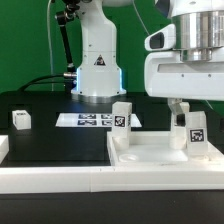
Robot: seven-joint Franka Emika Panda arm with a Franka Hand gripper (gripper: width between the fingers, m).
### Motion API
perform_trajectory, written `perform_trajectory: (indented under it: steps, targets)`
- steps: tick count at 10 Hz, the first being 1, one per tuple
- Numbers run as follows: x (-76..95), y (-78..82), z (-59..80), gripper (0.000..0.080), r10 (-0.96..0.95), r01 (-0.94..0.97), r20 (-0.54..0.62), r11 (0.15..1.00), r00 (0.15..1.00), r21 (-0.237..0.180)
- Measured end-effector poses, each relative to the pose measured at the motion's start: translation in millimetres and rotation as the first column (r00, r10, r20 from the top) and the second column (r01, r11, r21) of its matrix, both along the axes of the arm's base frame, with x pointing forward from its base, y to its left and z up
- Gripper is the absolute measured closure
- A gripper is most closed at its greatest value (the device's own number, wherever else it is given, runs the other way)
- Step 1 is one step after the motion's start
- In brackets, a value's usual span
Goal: Assemble square table
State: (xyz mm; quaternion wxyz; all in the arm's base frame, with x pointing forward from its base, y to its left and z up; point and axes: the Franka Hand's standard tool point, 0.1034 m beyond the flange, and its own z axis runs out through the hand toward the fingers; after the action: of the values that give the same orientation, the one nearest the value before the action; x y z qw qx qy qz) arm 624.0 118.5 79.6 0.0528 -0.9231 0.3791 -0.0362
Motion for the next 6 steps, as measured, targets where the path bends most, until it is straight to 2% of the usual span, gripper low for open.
perform_trajectory:
  steps: [3, 6]
  targets:
    - [1.6, -1.5, 0.2, 0.0150, 0.180, -0.180, 0.023, 0.983, 0.983, -0.025]
    - [2.3, -2.4, 0.9, 0.0150, 0.375, -0.373, 0.031, 0.926, 0.926, -0.054]
